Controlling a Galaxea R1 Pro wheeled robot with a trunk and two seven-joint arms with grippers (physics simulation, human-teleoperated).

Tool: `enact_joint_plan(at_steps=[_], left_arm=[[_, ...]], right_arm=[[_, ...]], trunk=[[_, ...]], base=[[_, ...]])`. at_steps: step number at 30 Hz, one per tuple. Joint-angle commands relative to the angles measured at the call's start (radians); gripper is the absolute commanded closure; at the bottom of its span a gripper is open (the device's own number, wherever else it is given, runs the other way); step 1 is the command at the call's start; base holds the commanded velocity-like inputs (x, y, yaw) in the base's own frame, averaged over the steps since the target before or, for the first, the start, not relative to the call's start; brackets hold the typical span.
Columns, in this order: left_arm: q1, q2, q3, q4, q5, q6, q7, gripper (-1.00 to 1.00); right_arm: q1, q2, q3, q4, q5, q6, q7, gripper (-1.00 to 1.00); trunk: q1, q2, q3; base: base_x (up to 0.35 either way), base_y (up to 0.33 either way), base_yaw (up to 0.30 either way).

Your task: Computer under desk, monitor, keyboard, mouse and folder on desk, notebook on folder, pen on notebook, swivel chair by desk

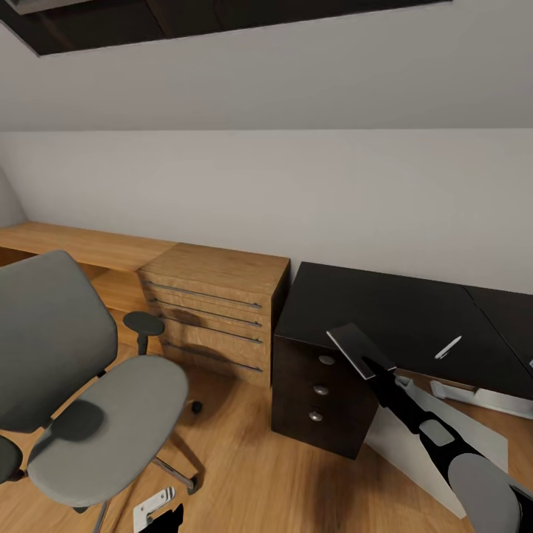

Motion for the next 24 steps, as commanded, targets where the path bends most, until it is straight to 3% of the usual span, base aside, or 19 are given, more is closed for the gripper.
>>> enact_joint_plan(at_steps=[1, 21, 22, 24], left_arm=[[0.000, -0.001, 0.003, -0.001, 0.008, 0.003, 0.000, -1.00], [0.000, -0.001, 0.003, -0.001, 0.007, 0.003, 0.000, -1.00], [0.000, -0.001, 0.003, -0.001, 0.007, 0.003, 0.000, -1.00], [0.000, -0.001, 0.003, -0.001, 0.007, 0.003, 0.000, -1.00]], right_arm=[[-0.001, 0.000, -0.001, 0.000, -0.008, 0.009, 0.001, -1.00], [-0.001, 0.001, 0.000, 0.001, -0.008, 0.011, 0.000, -1.00], [-0.001, 0.001, 0.000, 0.001, -0.008, 0.011, 0.000, 1.00], [-0.001, 0.001, 0.000, 0.001, -0.008, 0.011, 0.000, 1.00]], trunk=[[0.000, 0.000, -0.001], [0.000, 0.000, -0.001], [0.000, 0.000, -0.001], [0.000, 0.000, -0.001]], base=[[0.002, 0.001, 0.000], [0.000, 0.000, 0.000], [0.000, 0.000, 0.000], [0.000, 0.000, 0.000]])
